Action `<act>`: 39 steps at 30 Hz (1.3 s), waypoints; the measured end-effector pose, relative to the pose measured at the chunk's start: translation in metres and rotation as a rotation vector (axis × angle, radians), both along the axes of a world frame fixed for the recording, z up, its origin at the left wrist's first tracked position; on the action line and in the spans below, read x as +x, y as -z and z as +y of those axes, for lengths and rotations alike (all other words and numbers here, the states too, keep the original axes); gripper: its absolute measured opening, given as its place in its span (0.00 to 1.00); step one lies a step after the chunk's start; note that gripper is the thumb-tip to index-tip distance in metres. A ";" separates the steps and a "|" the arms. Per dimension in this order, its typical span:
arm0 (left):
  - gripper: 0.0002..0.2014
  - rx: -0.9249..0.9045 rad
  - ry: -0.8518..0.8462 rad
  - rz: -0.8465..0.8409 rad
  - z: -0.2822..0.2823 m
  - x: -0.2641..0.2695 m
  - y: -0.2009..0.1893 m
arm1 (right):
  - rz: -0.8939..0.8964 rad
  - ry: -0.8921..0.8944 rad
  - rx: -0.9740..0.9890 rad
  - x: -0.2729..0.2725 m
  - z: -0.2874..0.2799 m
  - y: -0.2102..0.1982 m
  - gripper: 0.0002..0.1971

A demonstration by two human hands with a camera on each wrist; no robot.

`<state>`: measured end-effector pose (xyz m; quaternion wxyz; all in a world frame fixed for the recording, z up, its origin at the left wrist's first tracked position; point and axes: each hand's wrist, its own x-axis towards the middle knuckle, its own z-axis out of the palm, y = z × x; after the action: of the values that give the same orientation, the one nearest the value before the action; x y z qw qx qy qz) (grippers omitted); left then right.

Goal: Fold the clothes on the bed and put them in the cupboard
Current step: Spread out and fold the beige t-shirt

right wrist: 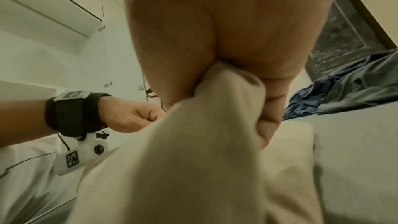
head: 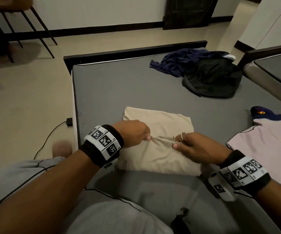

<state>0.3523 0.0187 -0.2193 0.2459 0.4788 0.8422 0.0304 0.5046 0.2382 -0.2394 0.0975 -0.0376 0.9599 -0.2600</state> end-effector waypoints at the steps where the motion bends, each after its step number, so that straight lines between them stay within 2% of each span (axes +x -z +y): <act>1: 0.15 0.011 -0.014 0.050 0.003 -0.004 -0.004 | 0.022 0.018 0.005 -0.006 0.004 -0.004 0.21; 7: 0.17 0.094 -0.054 0.310 0.037 -0.046 -0.010 | 0.057 0.062 0.146 -0.065 0.038 -0.011 0.20; 12: 0.12 0.118 -0.113 0.496 0.056 -0.074 0.005 | -0.008 0.151 0.347 -0.104 0.053 0.008 0.12; 13: 0.13 0.114 -0.130 0.527 0.057 -0.076 0.008 | 0.023 0.170 0.386 -0.106 0.054 0.011 0.11; 15: 0.18 0.149 -0.158 0.565 0.058 -0.072 0.008 | 0.136 0.159 0.466 -0.101 0.051 0.007 0.16; 18: 0.23 0.340 -0.128 0.549 0.059 -0.044 -0.001 | 0.305 0.054 0.444 -0.073 0.025 -0.011 0.18; 20: 0.24 0.455 -0.060 0.457 0.059 -0.019 -0.001 | 0.367 -0.035 0.380 -0.049 -0.004 -0.019 0.19; 23: 0.29 0.535 0.033 0.229 0.059 0.012 0.016 | 0.264 -0.119 0.454 -0.030 -0.030 -0.009 0.24; 25: 0.32 0.496 0.053 0.131 0.056 0.018 0.041 | 0.105 -0.142 0.475 -0.028 -0.027 0.007 0.37; 26: 0.33 0.466 0.067 0.139 0.054 0.017 0.053 | 0.043 -0.142 0.473 -0.030 -0.022 0.015 0.45; 28: 0.35 0.423 0.091 0.190 0.049 0.008 0.069 | -0.013 -0.132 0.482 -0.035 -0.011 0.028 0.53; 33: 0.52 0.260 0.018 0.244 0.047 -0.016 0.075 | -0.076 -0.044 0.430 -0.046 0.007 0.033 0.62; 39: 0.60 0.059 -0.179 0.271 0.041 -0.034 0.065 | -0.221 0.134 0.366 -0.055 0.031 0.028 0.64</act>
<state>0.3187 0.0602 -0.2842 0.1122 0.4085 0.9057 0.0122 0.4500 0.2688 -0.2673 0.1899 0.0736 0.9749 -0.0898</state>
